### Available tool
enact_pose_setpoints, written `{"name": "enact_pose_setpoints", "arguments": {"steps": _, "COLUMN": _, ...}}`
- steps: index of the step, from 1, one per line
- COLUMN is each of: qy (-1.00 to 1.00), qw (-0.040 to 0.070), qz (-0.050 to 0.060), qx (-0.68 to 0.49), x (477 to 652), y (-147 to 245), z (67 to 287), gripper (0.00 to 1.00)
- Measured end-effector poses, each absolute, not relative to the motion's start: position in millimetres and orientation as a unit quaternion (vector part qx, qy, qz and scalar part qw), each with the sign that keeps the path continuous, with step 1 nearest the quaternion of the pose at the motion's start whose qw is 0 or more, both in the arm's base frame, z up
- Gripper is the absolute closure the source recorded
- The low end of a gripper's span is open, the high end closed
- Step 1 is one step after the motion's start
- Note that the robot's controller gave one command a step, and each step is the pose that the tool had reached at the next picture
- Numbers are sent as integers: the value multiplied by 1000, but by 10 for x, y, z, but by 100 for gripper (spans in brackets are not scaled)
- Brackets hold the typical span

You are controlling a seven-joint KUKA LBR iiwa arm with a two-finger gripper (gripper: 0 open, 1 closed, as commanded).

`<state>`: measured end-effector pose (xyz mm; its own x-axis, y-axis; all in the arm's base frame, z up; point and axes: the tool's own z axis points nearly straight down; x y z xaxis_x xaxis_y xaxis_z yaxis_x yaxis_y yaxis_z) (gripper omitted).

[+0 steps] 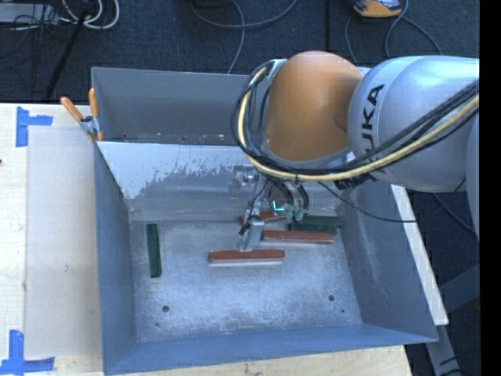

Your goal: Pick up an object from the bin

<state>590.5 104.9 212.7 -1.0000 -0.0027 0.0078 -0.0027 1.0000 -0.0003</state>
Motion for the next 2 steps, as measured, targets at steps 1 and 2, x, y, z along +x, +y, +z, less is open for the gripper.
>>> {"name": "enact_pose_setpoints", "arguments": {"steps": 1, "qy": -999, "qw": -1, "qz": 0, "qx": 44, "x": 6208, "y": 1357, "z": 1946, "gripper": 0}}
{"name": "enact_pose_setpoints", "arguments": {"steps": 2, "qy": -999, "qw": 5, "qz": 1, "qx": 44, "x": 6047, "y": 864, "z": 695, "gripper": 0}}
